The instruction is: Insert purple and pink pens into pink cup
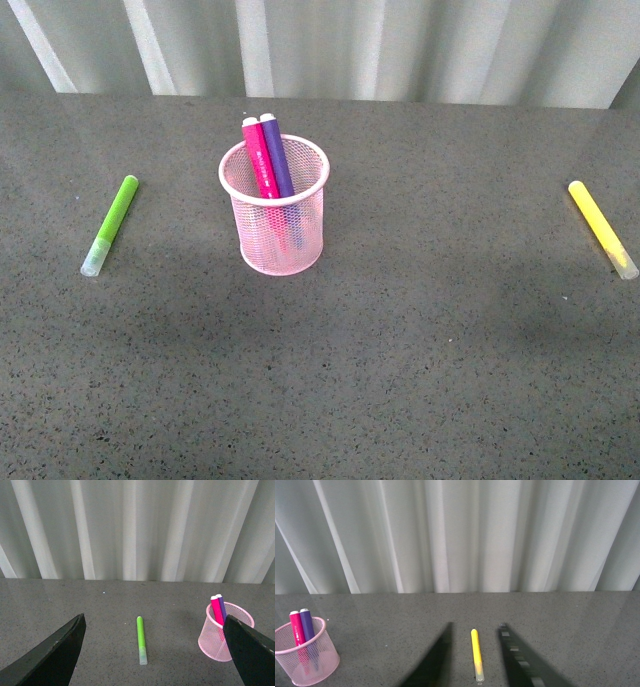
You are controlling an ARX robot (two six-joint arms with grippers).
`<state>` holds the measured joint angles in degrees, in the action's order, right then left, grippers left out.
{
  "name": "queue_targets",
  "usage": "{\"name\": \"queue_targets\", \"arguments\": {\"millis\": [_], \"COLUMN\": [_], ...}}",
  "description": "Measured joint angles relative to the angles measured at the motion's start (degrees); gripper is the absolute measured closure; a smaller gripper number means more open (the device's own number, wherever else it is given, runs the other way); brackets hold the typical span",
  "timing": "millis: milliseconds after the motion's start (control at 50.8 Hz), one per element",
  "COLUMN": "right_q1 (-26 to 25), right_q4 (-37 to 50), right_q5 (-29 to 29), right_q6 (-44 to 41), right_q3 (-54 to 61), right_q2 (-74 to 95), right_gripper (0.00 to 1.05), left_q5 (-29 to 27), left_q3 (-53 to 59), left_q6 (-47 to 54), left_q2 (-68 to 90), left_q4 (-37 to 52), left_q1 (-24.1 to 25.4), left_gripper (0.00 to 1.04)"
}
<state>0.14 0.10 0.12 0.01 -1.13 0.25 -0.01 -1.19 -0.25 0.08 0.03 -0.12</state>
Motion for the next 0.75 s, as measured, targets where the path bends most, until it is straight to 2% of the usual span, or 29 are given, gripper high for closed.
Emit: {"name": "queue_targets", "arguments": {"millis": [39,197,748], "right_q1": [0.0,0.0,0.0], "right_q4": [0.0,0.0,0.0], "right_q5": [0.0,0.0,0.0], "right_q6": [0.0,0.0,0.0], "right_q3": [0.0,0.0,0.0], "right_q2": [0.0,0.0,0.0], "right_gripper": [0.31,0.06,0.07], "left_q5": [0.0,0.0,0.0], "left_q3": [0.0,0.0,0.0], "left_q6": [0.0,0.0,0.0], "left_q2": [0.0,0.0,0.0], "left_q4": [0.0,0.0,0.0], "left_q1": [0.0,0.0,0.0], "left_gripper": [0.07,0.07,0.07]}}
